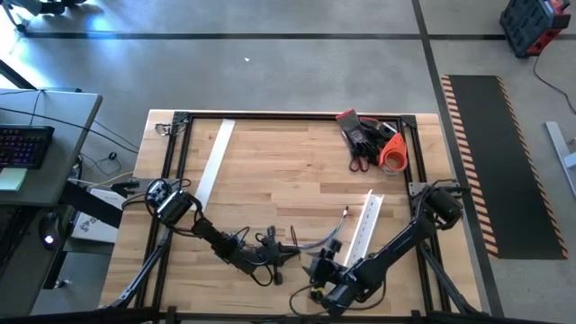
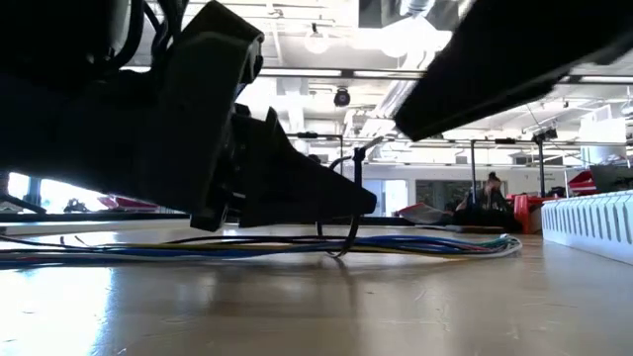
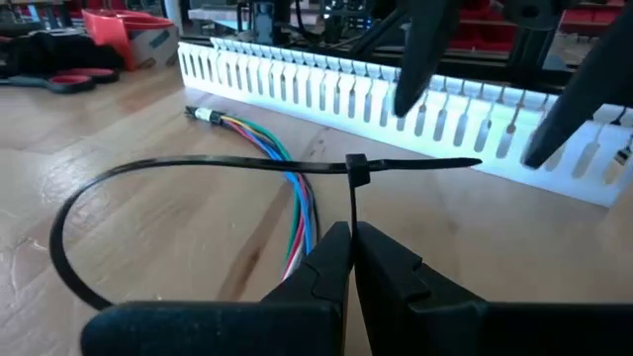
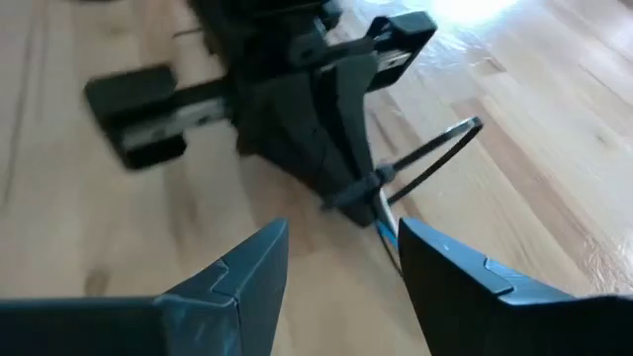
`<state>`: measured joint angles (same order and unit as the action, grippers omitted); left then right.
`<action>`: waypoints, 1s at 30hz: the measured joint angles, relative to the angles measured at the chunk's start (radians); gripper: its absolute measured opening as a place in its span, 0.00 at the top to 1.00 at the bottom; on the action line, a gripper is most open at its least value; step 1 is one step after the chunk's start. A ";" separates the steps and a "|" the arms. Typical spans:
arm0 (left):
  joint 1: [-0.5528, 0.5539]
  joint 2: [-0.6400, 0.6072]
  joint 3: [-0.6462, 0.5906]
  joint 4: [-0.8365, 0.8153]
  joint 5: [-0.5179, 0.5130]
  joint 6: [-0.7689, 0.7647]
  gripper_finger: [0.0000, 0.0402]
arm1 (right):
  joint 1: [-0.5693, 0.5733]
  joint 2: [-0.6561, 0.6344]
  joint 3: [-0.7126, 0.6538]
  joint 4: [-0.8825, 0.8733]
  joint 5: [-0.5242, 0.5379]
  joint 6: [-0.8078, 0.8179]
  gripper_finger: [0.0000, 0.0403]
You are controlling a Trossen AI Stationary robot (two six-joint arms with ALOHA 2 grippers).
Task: Ziptie cables
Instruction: Wrap the colored cables with the black zip tie
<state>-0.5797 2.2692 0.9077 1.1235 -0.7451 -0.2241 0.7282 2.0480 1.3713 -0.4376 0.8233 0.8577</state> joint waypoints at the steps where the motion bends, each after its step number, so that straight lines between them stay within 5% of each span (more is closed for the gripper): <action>1: 0.002 0.000 0.000 -0.001 0.000 0.000 1.00 | -0.009 0.000 0.000 0.001 -0.001 0.000 0.56; 13: 0.005 0.000 0.000 -0.002 -0.018 0.010 1.00 | -0.093 0.000 0.000 0.001 -0.076 0.074 0.59; 20: 0.003 0.000 0.000 -0.002 -0.026 0.019 1.00 | -0.101 0.000 0.000 -0.018 -0.099 0.086 0.73; 26: 0.002 0.000 -0.001 -0.003 -0.026 0.021 1.00 | -0.101 0.000 0.000 -0.022 -0.091 0.074 0.95; 30: 0.000 0.000 -0.001 -0.004 -0.023 0.071 0.99 | -0.099 0.000 0.000 -0.023 -0.091 0.058 0.98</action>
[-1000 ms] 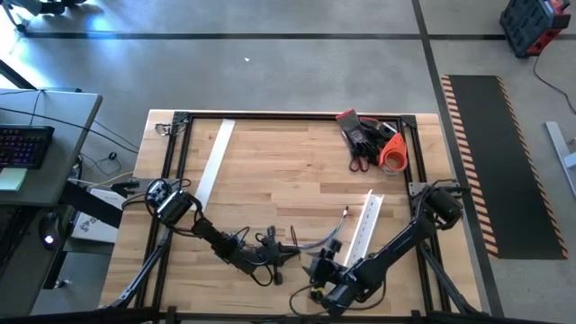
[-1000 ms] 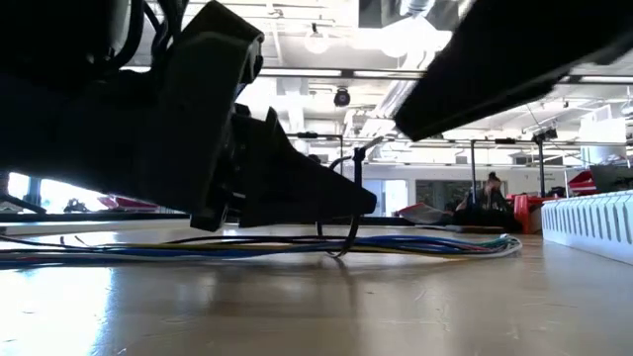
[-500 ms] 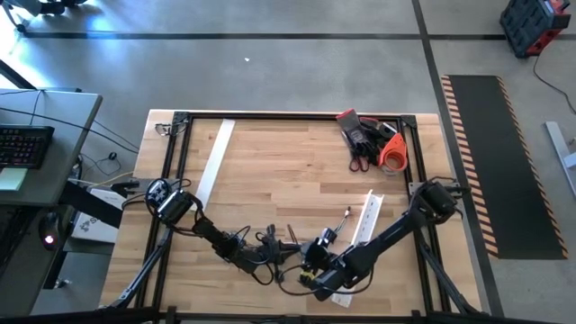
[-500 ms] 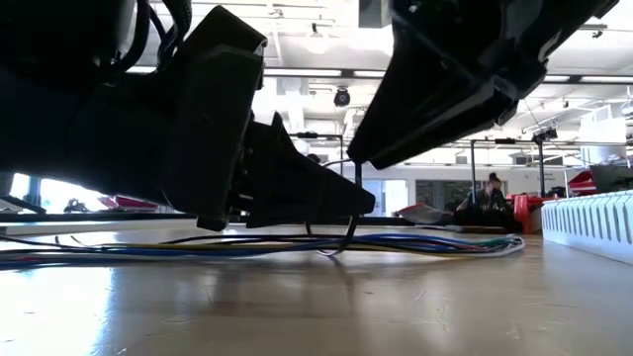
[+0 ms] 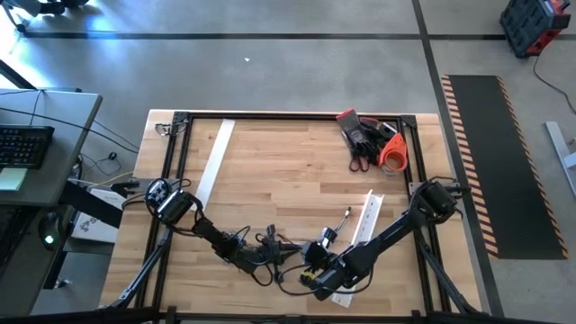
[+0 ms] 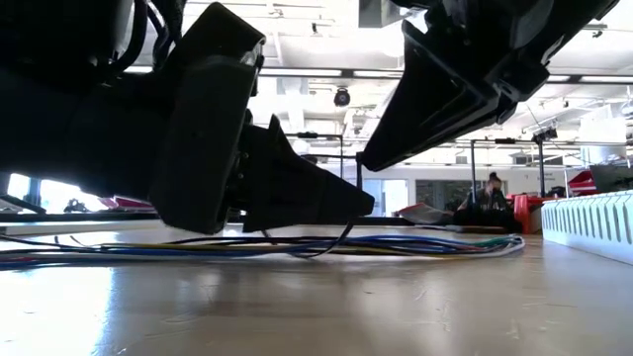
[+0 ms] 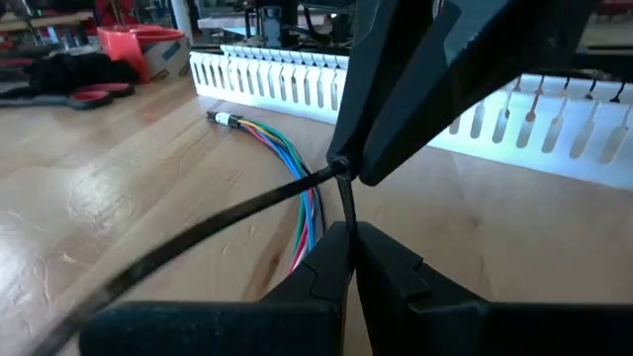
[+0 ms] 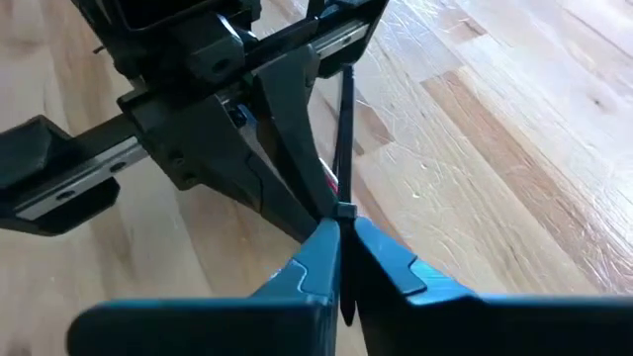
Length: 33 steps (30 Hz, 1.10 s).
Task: Ziptie cables
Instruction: Wrap the colored cables with the black zip tie
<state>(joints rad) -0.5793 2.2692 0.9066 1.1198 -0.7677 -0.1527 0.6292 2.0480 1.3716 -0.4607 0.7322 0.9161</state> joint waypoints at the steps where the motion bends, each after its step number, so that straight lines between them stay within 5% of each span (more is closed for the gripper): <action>1: -0.001 0.000 0.000 0.000 0.000 0.012 0.98 | 0.000 0.000 0.000 -0.001 0.000 -0.003 0.99; 13: -0.063 -0.041 -0.001 -0.166 0.033 0.013 0.61 | 0.000 0.000 0.001 -0.005 0.000 -0.035 1.00; 21: -0.095 -0.117 -0.001 -0.184 -0.151 0.113 0.62 | 0.002 0.001 0.001 0.045 0.002 -0.088 1.00; 28: -0.093 -0.183 -0.001 -0.180 0.031 0.103 0.64 | 0.017 0.001 0.001 0.058 -0.005 -0.158 1.00; 33: -0.101 -0.228 0.000 -0.182 0.049 0.144 0.68 | 0.047 0.001 0.001 0.038 0.027 -0.219 1.00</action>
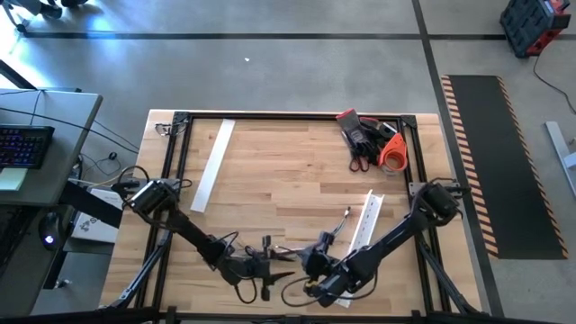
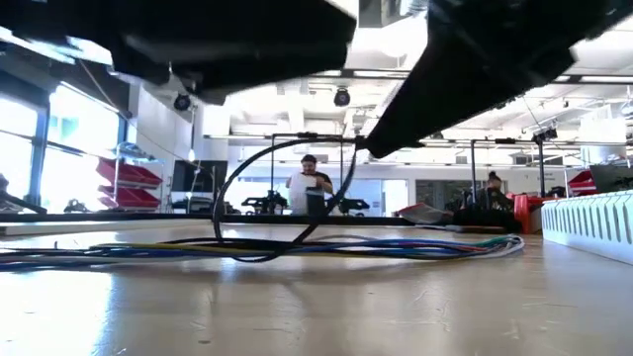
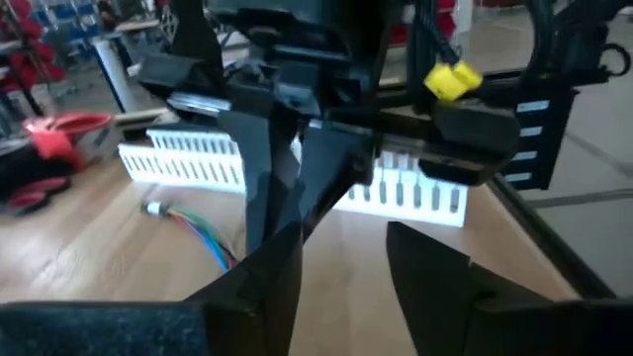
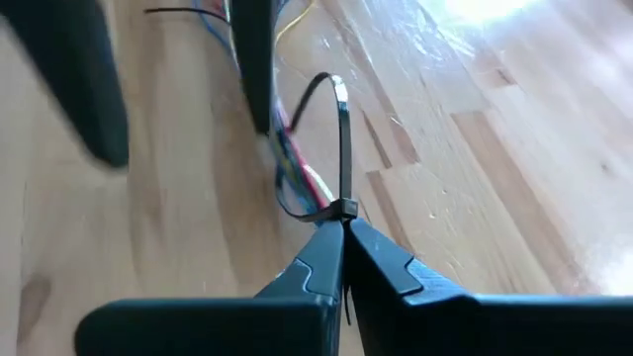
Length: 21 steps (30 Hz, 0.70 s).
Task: Ziptie cables
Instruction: Wrap the colored cables with the black zip tie
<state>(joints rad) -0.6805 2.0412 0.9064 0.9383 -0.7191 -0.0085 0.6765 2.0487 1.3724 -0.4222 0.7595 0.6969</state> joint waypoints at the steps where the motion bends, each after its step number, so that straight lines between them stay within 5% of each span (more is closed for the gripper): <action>1: 0.005 0.000 0.001 0.002 0.000 0.012 0.69 | 0.007 0.000 0.000 -0.014 0.015 0.003 1.00; 7: 0.089 0.001 0.001 -0.046 0.049 0.019 0.70 | 0.022 0.001 0.040 -0.248 0.016 0.137 1.00; 14: 0.173 0.001 0.001 -0.072 0.271 0.026 0.68 | 0.034 0.001 0.082 -0.479 0.004 0.225 1.00; 21: 0.128 0.002 0.001 -0.085 0.198 0.098 0.67 | 0.043 0.001 0.083 -0.584 -0.075 0.207 1.00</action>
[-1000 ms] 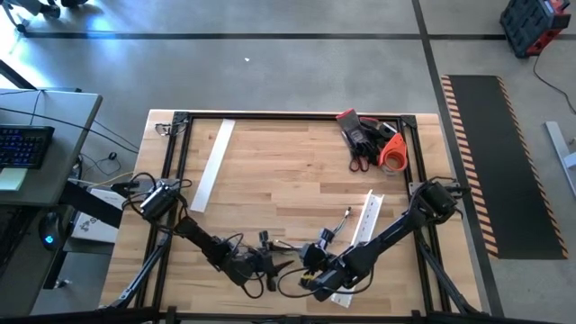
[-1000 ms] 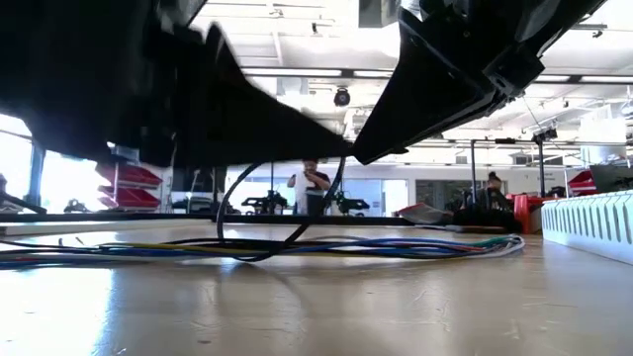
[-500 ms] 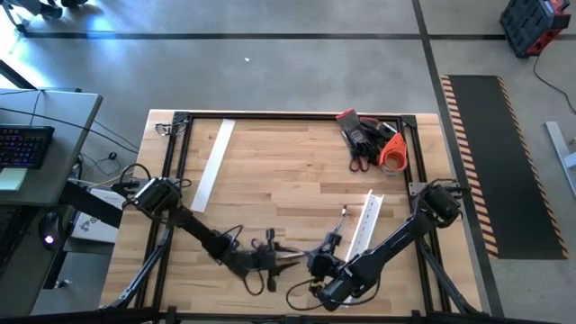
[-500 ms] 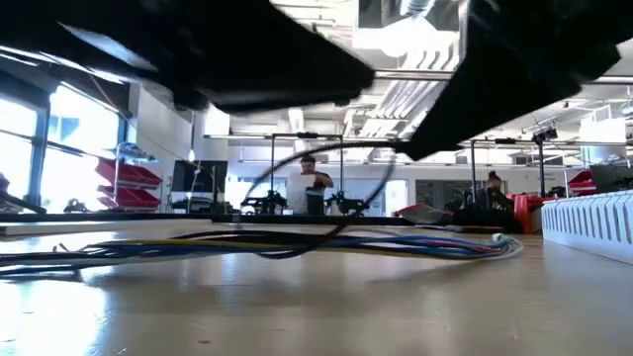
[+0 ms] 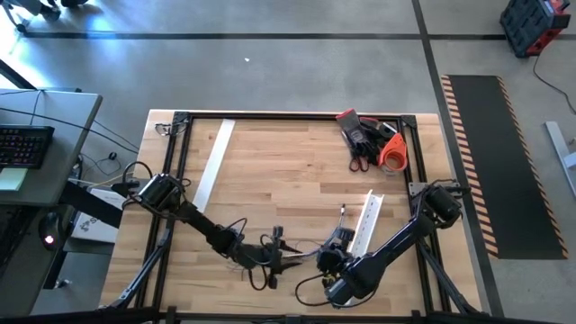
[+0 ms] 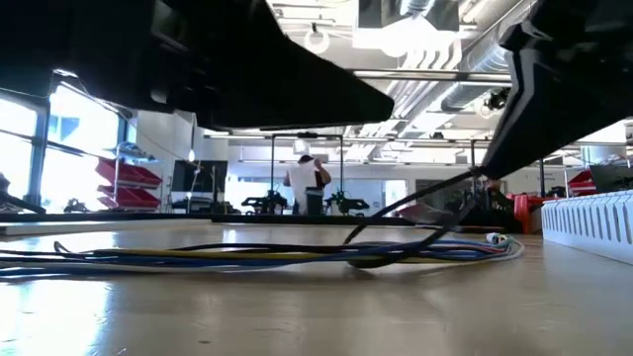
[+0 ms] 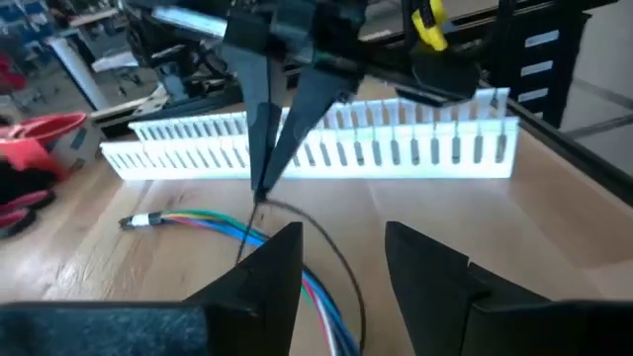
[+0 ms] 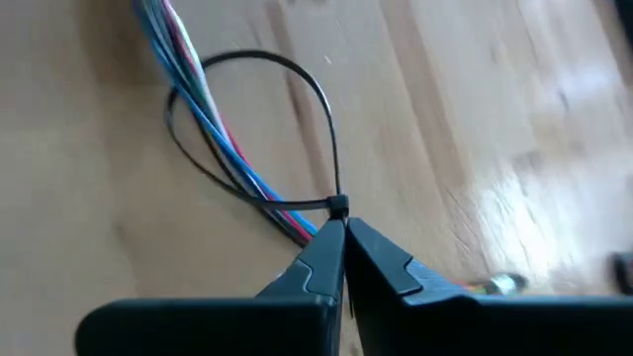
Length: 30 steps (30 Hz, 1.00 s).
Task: Ziptie cables
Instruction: Wrap the colored cables with the black zip tie
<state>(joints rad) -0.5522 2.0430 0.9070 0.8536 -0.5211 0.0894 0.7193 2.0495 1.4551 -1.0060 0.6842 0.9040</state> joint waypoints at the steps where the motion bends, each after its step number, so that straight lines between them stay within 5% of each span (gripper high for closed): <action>1: -0.004 0.000 0.000 -0.013 0.006 -0.006 0.67 | 0.002 0.000 0.000 -0.019 0.007 0.012 1.00; 12: -0.044 0.001 0.000 -0.255 -0.008 -0.197 0.67 | 0.033 0.000 0.015 -0.130 0.088 0.062 1.00; 19: -0.033 0.001 0.000 0.056 -0.146 0.011 0.67 | 0.073 0.000 0.056 0.039 0.233 -0.233 1.00; 24: 0.016 0.001 0.001 0.124 -0.064 0.102 0.67 | 0.074 0.005 0.054 0.223 0.230 -0.456 1.00; 30: 0.084 0.001 0.000 0.108 0.263 0.096 0.67 | 0.076 0.029 0.053 0.297 0.255 -0.588 1.00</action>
<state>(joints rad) -0.4683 2.0438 0.9073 0.9614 -0.2583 0.1849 0.7954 2.0784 1.5078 -0.7092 0.9390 0.3156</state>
